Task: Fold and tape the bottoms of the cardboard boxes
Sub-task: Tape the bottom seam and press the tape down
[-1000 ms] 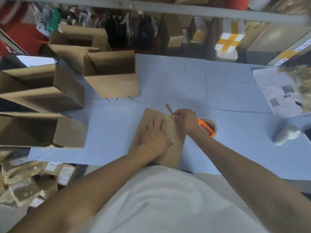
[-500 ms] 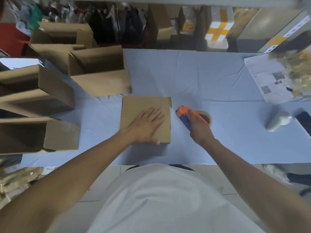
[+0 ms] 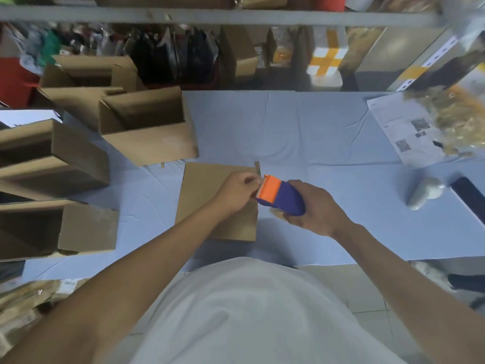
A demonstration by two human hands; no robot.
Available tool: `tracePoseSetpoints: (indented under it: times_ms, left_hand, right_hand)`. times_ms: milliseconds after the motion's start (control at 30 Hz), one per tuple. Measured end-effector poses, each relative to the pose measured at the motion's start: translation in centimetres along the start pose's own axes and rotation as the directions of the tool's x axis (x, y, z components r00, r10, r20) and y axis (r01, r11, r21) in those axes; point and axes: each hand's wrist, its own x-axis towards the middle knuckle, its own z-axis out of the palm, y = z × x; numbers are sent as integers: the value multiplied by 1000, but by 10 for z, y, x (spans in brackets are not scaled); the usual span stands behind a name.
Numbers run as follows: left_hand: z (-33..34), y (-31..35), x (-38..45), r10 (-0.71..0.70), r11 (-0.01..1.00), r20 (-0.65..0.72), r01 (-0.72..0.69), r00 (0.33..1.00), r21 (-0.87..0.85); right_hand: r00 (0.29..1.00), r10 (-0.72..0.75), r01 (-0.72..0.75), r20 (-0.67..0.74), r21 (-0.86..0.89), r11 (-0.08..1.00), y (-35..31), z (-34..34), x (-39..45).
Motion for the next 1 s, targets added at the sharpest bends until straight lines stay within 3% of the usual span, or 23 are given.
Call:
tracePoseSetpoints:
  times_ms: [100, 200, 267, 367, 467, 567, 767, 833, 900, 933, 1000]
  left_hand:
    - [1, 6, -2, -94, 979, -15, 90, 995, -184]
    - [-2, 8, -4, -189, 950, 9, 185, 982, -251]
    - [-3, 9, -4, -233, 953, -12, 225, 972, -204]
    - [-5, 7, -5, -223, 974, -172, 214, 960, -69]
    - [-13, -4, -7, -265, 964, -284, 249, 922, -92]
    - [-12, -9, -14, -308, 951, -321, 299, 896, -78]
    - [-15, -19, -1, -314, 945, -340, 326, 886, -23]
    - [-13, -20, 1, -282, 947, -350, 317, 893, 46]
    - [-7, -17, 1, -151, 937, -347, 246, 926, 249]
    - [-5, -15, 3, -62, 887, -315, 197, 947, 418]
    - [-3, -7, 1, 30, 686, -224, 143, 974, 713]
  right_hand:
    - [1000, -30, 30, -8, 1, 1000, 0, -3, 1]
    - [998, -54, 55, -17, 12, 998, 1, -4, 1]
    - [998, -67, 67, -12, -25, 997, -1, -3, 5]
    - [995, -96, 98, 28, -63, 993, 1, -2, 6]
    - [997, -29, 32, 72, -37, 999, 31, -11, -7]
    - [996, 31, -20, 78, -138, 990, 49, -14, -13]
    - [993, 42, -26, 114, -139, 990, 51, -1, -1]
    - [989, 57, -33, 139, -174, 984, 52, -2, 3]
    - [984, 64, -31, 169, -193, 981, 52, -3, 8]
    - [981, 67, -30, 180, -203, 979, 52, -4, 10]
    - [978, 56, -8, 199, -235, 972, 51, -3, 14]
